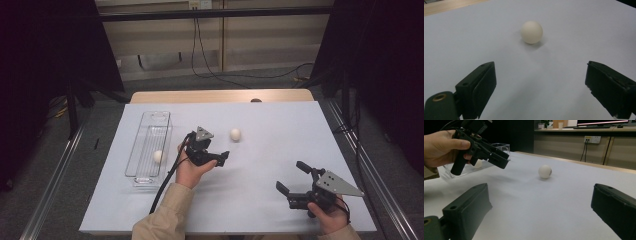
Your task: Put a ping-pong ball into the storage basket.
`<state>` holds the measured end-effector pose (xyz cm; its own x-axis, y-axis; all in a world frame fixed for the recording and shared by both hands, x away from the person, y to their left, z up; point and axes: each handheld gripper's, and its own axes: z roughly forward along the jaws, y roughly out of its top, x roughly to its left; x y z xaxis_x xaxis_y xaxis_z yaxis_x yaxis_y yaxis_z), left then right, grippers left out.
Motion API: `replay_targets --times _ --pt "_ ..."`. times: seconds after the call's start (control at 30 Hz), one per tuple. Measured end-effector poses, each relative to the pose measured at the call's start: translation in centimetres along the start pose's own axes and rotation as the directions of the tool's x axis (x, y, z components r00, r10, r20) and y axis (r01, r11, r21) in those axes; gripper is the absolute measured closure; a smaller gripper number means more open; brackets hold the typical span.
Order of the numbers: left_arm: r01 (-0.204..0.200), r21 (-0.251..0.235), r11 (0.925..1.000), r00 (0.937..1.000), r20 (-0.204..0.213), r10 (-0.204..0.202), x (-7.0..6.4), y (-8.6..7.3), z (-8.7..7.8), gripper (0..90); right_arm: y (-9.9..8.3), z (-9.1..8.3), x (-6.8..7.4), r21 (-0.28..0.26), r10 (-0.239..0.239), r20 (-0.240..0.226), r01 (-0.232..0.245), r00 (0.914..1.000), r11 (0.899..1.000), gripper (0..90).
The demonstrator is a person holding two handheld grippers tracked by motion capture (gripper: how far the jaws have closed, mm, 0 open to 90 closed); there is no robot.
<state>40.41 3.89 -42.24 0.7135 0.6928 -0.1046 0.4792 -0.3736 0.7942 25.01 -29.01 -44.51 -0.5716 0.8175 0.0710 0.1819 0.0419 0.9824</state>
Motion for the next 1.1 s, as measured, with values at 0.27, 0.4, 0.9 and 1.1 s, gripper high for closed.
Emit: replay_targets --times 0.27,0.4,0.9,1.1 --pt "-0.001 0.002 1.0 1.0 0.008 0.001 -0.2 0.1 0.6 10.0 0.0 0.0 0.0 -0.001 0.001 0.002 -0.001 1.0 1.0 1.4" --pt "0.003 0.003 1.0 1.0 0.005 -0.003 -0.2 0.2 0.8 10.0 0.0 0.1 0.0 0.001 -0.002 0.0 0.002 1.0 1.0 1.4" --pt "0.01 0.003 0.9999 0.9999 0.002 -0.01 -0.2 0.5 1.9 10.0 0.0 0.1 -0.1 0.001 0.0 0.003 0.0 1.0 1.0 1.4" --pt "0.022 -0.005 0.9998 0.9998 -0.002 -0.022 -0.2 0.6 2.3 10.0 0.0 0.0 -0.1 -0.002 0.002 0.001 -0.002 1.0 1.0 1.4"
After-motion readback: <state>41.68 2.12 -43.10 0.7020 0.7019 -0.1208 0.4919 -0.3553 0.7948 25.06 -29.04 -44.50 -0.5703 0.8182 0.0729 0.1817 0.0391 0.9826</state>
